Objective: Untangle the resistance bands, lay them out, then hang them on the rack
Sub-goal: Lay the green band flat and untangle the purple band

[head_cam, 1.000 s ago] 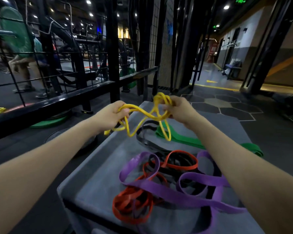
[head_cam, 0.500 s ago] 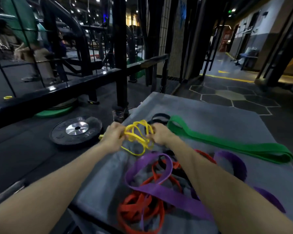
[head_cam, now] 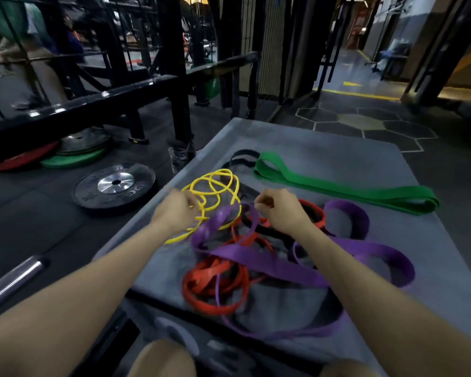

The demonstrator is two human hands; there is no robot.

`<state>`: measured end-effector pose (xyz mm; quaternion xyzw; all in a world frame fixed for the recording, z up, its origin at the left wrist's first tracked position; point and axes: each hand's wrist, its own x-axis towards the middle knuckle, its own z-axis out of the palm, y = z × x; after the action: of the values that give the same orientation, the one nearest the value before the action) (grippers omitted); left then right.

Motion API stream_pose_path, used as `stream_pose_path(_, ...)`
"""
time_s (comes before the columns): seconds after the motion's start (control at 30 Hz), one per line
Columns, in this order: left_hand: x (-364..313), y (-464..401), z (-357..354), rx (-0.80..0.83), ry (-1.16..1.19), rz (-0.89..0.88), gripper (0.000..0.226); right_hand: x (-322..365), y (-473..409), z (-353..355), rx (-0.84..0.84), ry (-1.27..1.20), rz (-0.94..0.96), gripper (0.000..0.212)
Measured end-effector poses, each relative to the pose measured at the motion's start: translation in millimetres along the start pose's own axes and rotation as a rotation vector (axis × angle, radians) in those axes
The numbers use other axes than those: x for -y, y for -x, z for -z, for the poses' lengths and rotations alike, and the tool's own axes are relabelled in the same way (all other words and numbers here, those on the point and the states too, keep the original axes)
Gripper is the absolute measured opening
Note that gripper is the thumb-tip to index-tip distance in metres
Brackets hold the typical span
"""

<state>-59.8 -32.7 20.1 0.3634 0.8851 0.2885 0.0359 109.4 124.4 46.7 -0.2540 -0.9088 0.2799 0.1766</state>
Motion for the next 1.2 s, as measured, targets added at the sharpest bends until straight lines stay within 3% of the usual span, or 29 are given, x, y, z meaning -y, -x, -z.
stream_pose_path(0.13, 1.9, 45.5, -16.9, 0.232, 0.002, -0.188, 0.042, -5.1, 50.4, -4.0, 0.153, -0.016, 0.059, 0.009)
stream_pose_path(0.2, 10.1, 60.2, -23.0, 0.297, -0.101, -0.210, 0.046, -6.0, 72.3, -8.9, 0.294, -0.040, 0.107, 0.024)
stream_pose_path(0.27, 12.1, 69.0, -21.6, 0.292, -0.233, -0.187, 0.037, -8.2, 86.9, -11.4, 0.306, 0.012, 0.137, 0.040)
stream_pose_path(0.4, -12.1, 72.9, 1.8, 0.136, -0.276, -0.227, 0.015, -2.8, 95.8, 13.0, 0.101, 0.017, 0.134, 0.027)
stream_pose_path(0.5, -39.3, 73.6, 19.6, 0.064, -0.031, -0.286, 0.010, -0.8, 96.9, 47.9, -0.053, -0.085, 0.118, 0.024)
stream_pose_path(0.6, -64.6, 75.1, 32.2, 0.160, 0.200, -0.344, 0.012, -5.5, 99.7, 83.4, -0.209, -0.232, 0.051, 0.023)
stream_pose_path(0.67, -78.9, 75.3, 32.5, 0.275, 0.063, -0.487, 0.015, -7.0, 104.1, 102.4, -0.272, -0.303, 0.034, 0.023)
stream_pose_path(0.73, -88.7, 74.1, 24.1, 0.289, -0.130, -0.585, 0.020, -9.5, 109.8, 117.9, -0.359, -0.339, 0.013, 0.023)
stream_pose_path(0.83, -98.5, 66.4, 10.5, 0.185, -0.166, -0.518, 0.020, -23.8, 119.6, 134.3, -0.472, -0.337, -0.042, 0.026)
stream_pose_path(0.93, -124.1, 61.6, 3.5, 0.066, 0.035, -0.447, 0.019, -43.7, 126.7, 135.8, -0.445, -0.238, -0.079, 0.028)
stream_pose_path(1.07, -174.5, 71.9, -5.9, 0.196, 0.750, -0.218, 0.008, -62.2, 129.1, 115.0, -0.356, -0.153, -0.159, 0.029)
stream_pose_path(1.2, -175.9, 76.9, -27.2, 0.257, 0.847, -0.096, 0.002, -76.8, 130.1, 78.8, -0.102, -0.039, -0.193, 0.025)
